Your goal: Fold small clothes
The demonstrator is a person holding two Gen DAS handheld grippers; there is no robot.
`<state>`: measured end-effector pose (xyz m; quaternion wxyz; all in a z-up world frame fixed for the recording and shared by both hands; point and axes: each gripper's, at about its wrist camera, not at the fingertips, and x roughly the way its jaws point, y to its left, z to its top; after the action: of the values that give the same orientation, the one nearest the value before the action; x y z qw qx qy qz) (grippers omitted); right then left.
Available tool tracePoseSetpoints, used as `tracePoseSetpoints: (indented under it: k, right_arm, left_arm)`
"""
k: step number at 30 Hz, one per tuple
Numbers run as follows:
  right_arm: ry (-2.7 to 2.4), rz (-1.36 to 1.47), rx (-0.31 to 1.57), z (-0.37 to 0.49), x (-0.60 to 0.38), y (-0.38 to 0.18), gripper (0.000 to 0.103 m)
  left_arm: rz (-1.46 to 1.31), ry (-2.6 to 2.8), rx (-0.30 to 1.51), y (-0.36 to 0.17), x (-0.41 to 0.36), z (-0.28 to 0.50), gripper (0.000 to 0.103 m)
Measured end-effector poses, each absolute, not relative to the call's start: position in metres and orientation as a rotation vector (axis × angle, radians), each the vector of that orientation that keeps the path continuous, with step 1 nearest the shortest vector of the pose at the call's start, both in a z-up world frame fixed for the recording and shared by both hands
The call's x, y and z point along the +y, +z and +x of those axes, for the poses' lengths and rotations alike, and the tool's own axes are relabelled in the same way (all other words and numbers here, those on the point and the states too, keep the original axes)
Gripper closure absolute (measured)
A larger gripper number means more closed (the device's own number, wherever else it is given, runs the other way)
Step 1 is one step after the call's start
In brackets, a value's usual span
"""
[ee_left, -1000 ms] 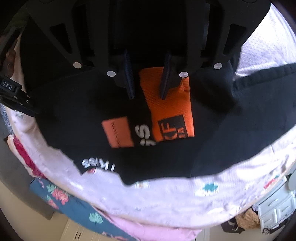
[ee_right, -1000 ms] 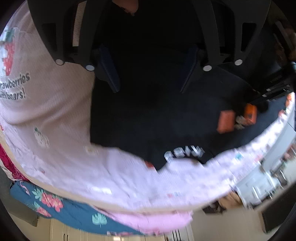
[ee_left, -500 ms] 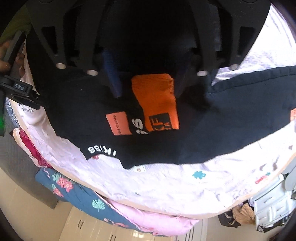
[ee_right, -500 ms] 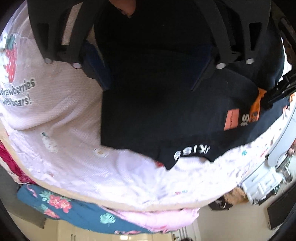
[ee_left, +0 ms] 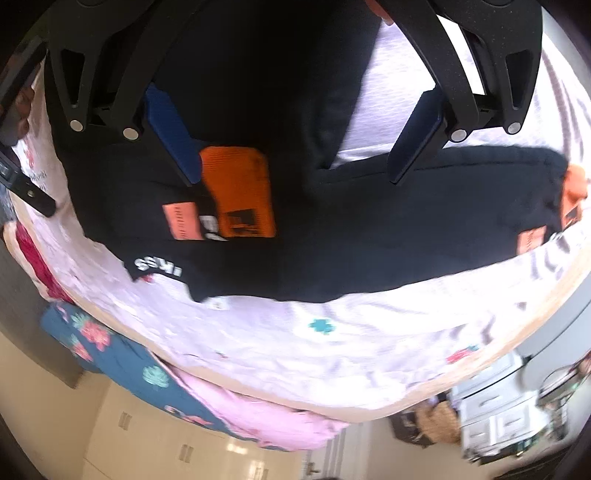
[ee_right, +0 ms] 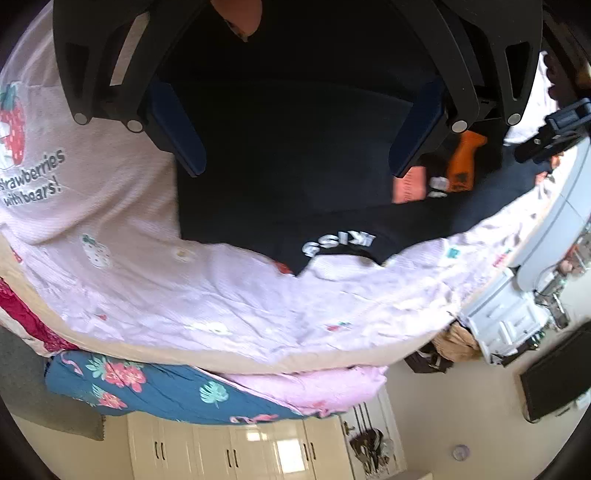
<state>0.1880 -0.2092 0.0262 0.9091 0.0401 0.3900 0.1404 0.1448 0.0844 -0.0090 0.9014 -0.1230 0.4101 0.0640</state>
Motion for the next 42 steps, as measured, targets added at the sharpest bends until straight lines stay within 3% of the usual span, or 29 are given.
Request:
tracePoseSetpoints:
  k: [17,42]
  right_arm:
    - [0.358,0.051,0.702,0.155,-0.127,0.058,0.004]
    - [0.599,-0.067,0.826,0.137,0.025,0.034,0.004]
  left_arm:
    - [-0.409,0.351,0.726,0.008,0.168,0.11,0.009]
    - [-0.671,0.658,0.775,-0.025,0.288,0.071,0.009]
